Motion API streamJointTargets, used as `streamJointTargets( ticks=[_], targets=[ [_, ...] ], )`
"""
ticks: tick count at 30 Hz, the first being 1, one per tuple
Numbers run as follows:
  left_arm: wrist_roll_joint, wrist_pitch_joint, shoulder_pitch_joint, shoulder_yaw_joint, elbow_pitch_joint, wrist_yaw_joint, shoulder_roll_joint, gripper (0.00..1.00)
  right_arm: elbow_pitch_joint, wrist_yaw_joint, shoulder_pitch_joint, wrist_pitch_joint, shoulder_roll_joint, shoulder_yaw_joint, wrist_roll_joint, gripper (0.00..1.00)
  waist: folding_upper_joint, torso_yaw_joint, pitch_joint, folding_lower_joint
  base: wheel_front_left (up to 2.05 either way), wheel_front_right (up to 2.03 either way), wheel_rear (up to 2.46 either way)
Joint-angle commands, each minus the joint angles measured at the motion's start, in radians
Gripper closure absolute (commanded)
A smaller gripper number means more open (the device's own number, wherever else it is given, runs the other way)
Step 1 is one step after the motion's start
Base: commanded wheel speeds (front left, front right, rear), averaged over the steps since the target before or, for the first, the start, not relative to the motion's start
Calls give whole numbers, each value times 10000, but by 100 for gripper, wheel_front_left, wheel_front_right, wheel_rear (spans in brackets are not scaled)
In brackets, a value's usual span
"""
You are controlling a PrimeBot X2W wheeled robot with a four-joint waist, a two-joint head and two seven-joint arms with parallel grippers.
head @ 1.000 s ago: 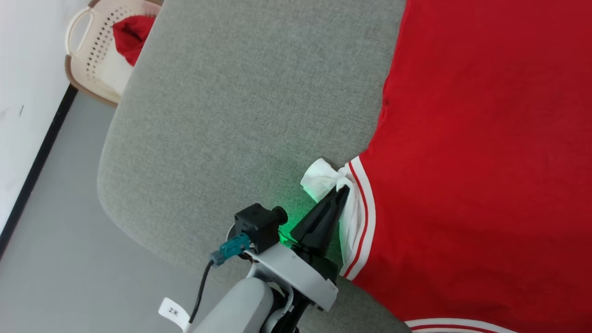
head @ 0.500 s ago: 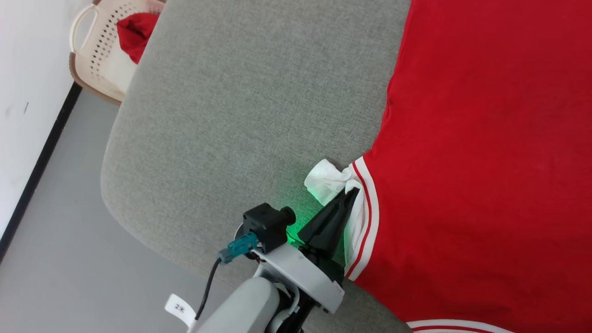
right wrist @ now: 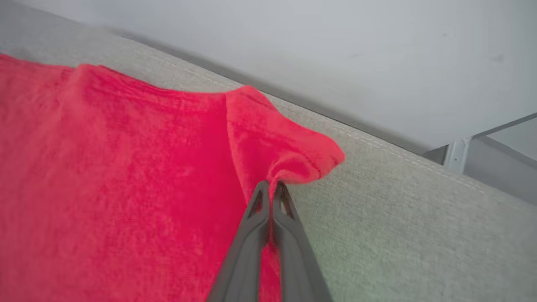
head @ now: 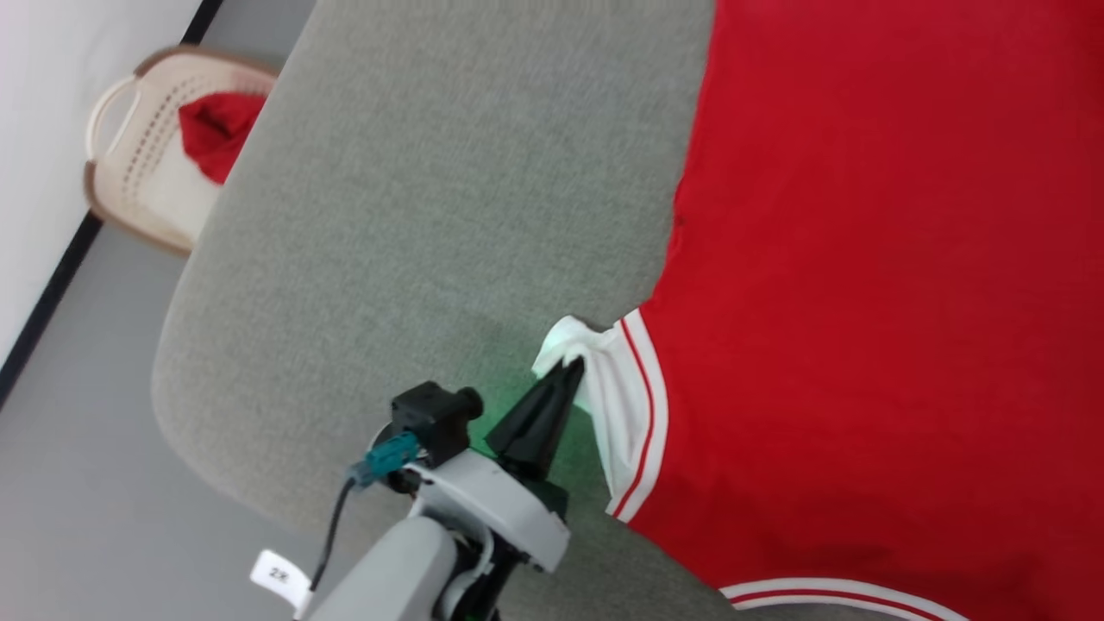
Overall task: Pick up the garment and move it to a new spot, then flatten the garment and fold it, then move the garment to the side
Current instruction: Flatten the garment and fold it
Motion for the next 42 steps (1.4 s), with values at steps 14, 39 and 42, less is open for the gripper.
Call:
streamJointTargets(
  ticks=[14, 39, 42],
  targets=[
    [-72, 5, 459, 481, 458, -28, 853, 100, -3542, -4, 2815, -467, -1456, 1573, 3849, 100, 0, -2073, -1836, 0, 0, 0, 0],
    [-117, 12, 642, 764, 226, 76, 1393, 100, -7638, -4, 10049, -408, -752, -1888, 4153, 100, 0, -3252, -1873, 0, 0, 0, 0],
    [-112, 28, 579, 735, 210, 77, 1402, 100, -7885, -4, 10264, -237, -455, -2073, 3859, 100, 0, -3267, -1808, 0, 0, 0, 0]
  ],
)
